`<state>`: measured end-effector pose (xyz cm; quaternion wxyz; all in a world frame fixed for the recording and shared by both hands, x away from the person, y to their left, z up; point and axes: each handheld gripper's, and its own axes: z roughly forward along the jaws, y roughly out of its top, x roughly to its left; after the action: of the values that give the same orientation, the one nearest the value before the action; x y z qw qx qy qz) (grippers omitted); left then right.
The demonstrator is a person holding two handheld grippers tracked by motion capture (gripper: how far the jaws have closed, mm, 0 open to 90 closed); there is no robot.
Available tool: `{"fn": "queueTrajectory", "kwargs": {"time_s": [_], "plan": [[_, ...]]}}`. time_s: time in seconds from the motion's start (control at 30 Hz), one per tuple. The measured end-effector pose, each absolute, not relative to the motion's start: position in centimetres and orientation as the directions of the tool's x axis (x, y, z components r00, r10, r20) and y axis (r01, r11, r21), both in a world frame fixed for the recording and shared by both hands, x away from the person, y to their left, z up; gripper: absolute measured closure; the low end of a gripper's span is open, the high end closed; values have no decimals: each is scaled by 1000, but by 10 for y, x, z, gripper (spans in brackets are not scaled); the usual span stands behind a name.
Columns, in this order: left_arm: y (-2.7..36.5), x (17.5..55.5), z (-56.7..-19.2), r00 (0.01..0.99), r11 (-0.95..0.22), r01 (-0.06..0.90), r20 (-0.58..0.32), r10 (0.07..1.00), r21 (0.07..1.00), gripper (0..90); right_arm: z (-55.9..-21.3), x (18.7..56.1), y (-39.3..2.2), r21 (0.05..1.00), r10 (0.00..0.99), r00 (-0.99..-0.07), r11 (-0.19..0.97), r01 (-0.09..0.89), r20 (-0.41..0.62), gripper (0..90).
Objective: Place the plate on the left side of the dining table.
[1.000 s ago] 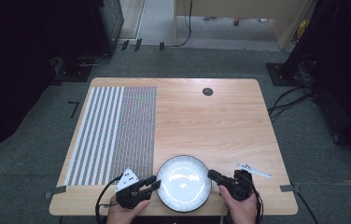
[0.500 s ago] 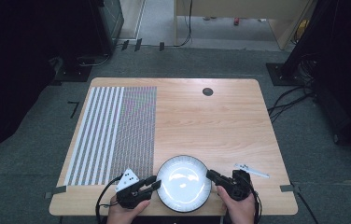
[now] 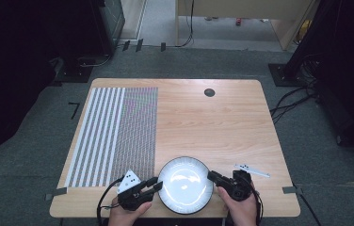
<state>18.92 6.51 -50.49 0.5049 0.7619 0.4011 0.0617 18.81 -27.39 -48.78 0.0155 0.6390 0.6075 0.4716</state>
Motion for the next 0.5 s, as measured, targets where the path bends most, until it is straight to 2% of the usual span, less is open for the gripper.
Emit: {"fn": "queueTrajectory", "kwargs": {"time_s": [0.17,0.3,0.5], "plan": [[65,189,-505,669,-167,549,-310,676,819,681,-480,189,-264,626,854,-210,-160,763,475,800],[64,189,-505,668,-166,547,-309,677,820,679,-478,190,-264,622,861,-216,-140,770,460,810],[64,189,-505,667,-166,548,-309,677,820,676,-479,190,-262,637,879,-205,-134,759,430,880]]}}
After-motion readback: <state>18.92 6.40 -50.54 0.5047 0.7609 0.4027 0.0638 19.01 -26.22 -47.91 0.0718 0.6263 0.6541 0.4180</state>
